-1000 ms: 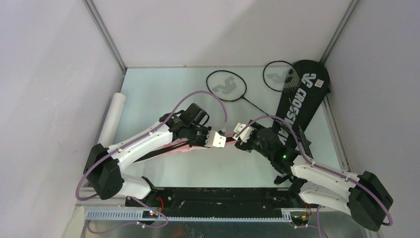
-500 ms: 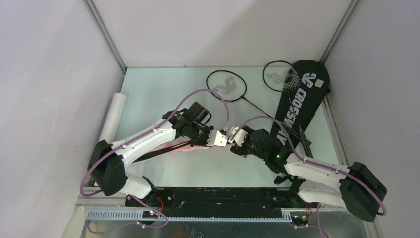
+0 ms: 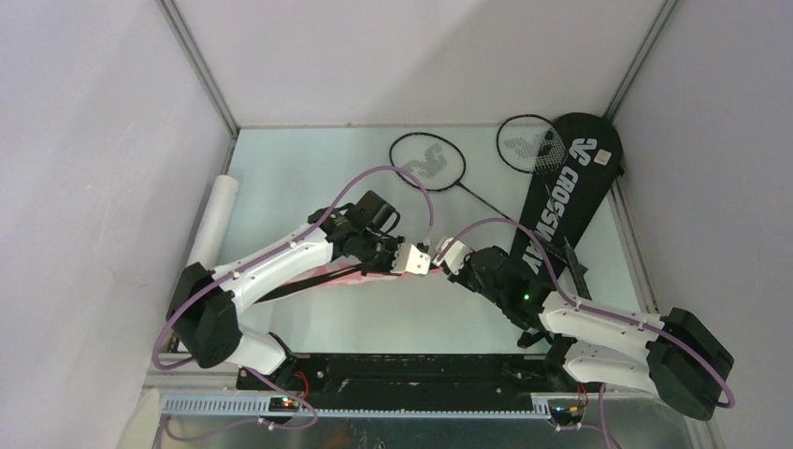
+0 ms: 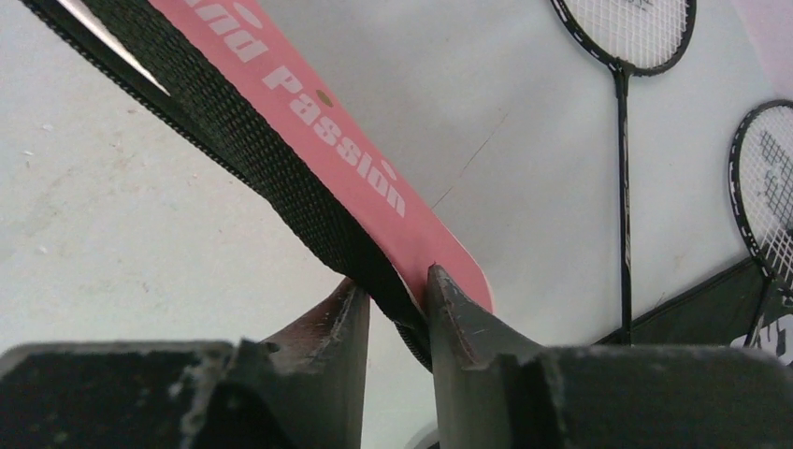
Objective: Pack up the badminton gear
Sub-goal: Zip the racket bag at the center of the board.
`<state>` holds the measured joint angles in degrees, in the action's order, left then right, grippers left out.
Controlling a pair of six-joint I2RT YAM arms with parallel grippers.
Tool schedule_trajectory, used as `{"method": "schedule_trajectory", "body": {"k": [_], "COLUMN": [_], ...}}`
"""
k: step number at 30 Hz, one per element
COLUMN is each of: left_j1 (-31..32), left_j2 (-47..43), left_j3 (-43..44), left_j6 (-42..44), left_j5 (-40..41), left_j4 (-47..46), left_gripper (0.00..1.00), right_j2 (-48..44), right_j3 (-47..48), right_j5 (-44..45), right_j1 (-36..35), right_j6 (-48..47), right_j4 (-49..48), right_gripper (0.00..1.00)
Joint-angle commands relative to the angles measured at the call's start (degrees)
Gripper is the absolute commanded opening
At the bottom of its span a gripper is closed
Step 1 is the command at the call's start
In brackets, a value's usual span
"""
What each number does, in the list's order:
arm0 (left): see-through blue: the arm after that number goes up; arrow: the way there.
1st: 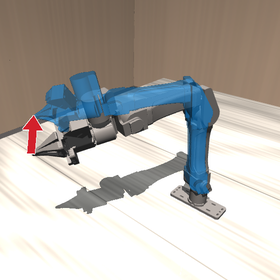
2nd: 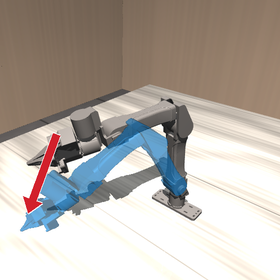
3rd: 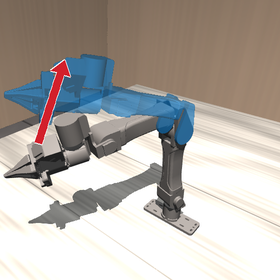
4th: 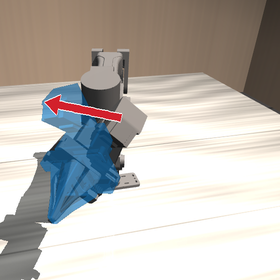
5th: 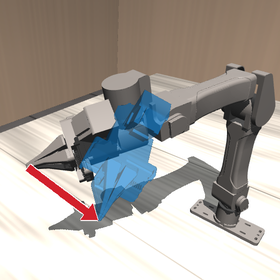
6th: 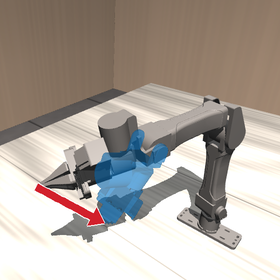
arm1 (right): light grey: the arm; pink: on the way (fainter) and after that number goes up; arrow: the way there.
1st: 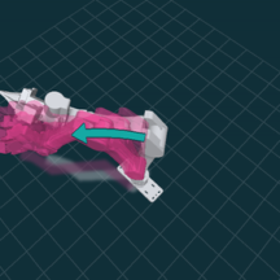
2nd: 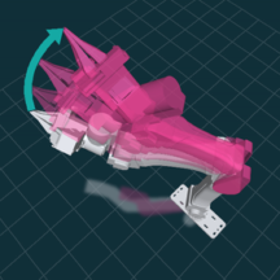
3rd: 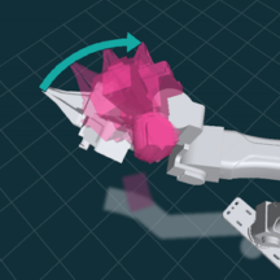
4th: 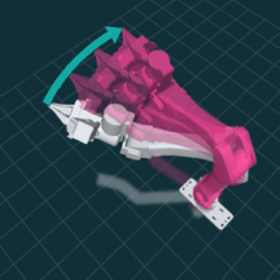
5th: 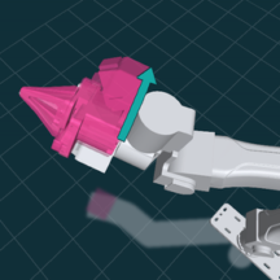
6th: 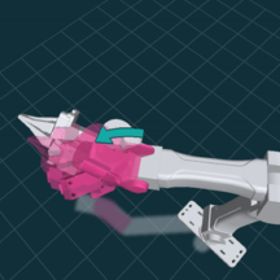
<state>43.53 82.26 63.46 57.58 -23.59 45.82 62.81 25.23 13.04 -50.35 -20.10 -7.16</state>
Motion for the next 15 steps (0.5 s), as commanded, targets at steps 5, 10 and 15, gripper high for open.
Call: {"method": "schedule_trajectory", "body": {"k": [5, 10, 15], "left_j1": [-0.37, -0.60, -3.49], "left_j2": [0.46, -0.01, -1.63], "left_j3": [2.80, 1.78, 0.66], "left_j6": [0.39, -0.10, -0.69], "left_j5": [-0.54, 1.97, 4.24], "left_j4": [2.00, 1.22, -0.05], "left_gripper": [0.00, 0.00, 0.00], "right_j2": [-2.38, -0.34, 2.04], "right_j3": [3.45, 6.73, 10.33], "right_j5": [0.24, 5.11, 12.33], "right_j1": [0.00, 0.43, 1.72], "right_j6": [1.41, 5.63, 14.74], "right_j4": [5.39, 15.15, 27.25], "right_gripper": [0.00, 0.00, 0.00]}}
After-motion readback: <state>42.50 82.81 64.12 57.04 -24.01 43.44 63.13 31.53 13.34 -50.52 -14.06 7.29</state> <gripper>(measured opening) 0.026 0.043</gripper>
